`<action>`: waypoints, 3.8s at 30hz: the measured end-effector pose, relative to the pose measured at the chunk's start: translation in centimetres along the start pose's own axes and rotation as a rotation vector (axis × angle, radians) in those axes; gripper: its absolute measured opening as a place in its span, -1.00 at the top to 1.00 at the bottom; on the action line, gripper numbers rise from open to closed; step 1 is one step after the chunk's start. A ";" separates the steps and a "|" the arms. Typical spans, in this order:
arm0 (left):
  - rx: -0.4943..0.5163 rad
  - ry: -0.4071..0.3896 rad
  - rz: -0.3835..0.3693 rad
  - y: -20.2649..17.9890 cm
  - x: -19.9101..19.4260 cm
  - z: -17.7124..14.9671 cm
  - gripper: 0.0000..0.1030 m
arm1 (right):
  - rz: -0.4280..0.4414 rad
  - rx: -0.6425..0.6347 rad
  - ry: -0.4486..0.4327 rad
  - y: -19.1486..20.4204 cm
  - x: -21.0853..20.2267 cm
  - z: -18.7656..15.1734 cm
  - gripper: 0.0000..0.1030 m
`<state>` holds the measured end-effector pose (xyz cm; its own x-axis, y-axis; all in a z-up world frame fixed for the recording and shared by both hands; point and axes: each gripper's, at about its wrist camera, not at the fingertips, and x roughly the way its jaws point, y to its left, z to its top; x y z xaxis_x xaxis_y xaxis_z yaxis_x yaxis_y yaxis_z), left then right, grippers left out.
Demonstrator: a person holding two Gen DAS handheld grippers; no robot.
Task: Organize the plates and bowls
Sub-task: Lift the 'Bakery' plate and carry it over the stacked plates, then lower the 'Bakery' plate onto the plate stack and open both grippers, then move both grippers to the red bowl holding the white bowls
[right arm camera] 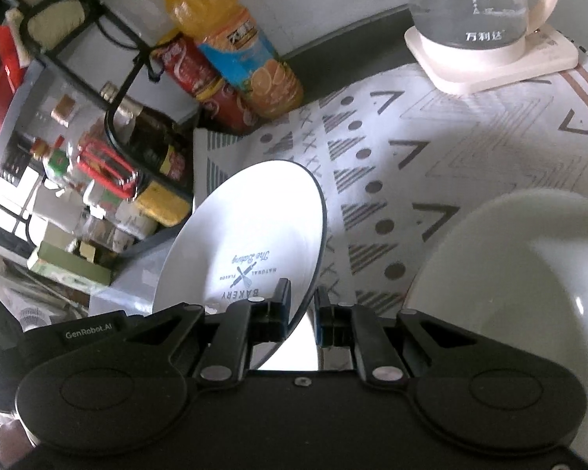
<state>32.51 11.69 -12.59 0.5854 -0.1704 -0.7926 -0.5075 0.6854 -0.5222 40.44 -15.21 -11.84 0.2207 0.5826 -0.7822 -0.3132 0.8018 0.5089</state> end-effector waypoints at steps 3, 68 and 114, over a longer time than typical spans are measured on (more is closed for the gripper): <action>-0.016 0.001 0.000 1.0 -0.4 -0.6 0.83 | -0.002 -0.019 0.012 0.6 -0.1 -0.8 0.76; 0.158 -0.008 0.299 4.8 -1.4 -4.1 -0.39 | -0.217 -0.196 0.078 4.1 1.8 -6.3 0.76; 0.130 -0.119 0.258 1.2 -5.2 -2.2 -0.66 | -0.113 -0.234 -0.112 5.6 -2.8 -2.7 -0.91</action>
<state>27.41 11.85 -9.81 0.5214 0.1000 -0.8475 -0.5685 0.7814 -0.2575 35.55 -12.74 -7.80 0.3631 0.5124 -0.7782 -0.4824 0.8179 0.3135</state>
